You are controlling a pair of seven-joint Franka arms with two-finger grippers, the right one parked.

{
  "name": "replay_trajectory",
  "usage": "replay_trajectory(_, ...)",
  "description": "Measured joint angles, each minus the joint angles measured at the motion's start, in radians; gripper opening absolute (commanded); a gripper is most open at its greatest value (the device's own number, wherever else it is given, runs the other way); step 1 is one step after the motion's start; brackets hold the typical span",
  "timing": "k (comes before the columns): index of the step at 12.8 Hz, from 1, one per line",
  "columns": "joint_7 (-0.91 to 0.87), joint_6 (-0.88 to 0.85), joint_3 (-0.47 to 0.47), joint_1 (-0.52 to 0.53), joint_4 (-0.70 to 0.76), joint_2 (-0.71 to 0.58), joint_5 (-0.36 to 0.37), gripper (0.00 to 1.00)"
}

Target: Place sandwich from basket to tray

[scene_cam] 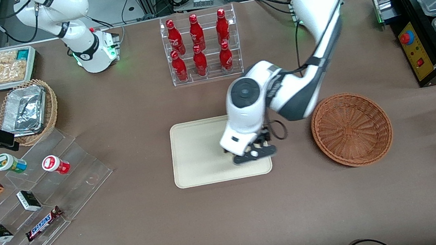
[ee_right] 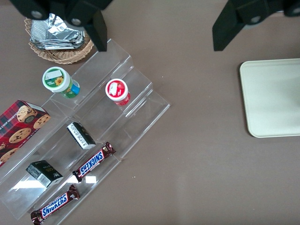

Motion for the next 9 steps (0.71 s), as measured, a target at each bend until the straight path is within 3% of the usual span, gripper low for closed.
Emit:
replay_trajectory(4, 0.182, -0.145, 0.0, 0.158, 0.002, -0.083, -0.039, 1.0)
replay_trajectory(9, 0.277, -0.32, 0.0, 0.259, 0.002, -0.174, -0.042, 1.0)
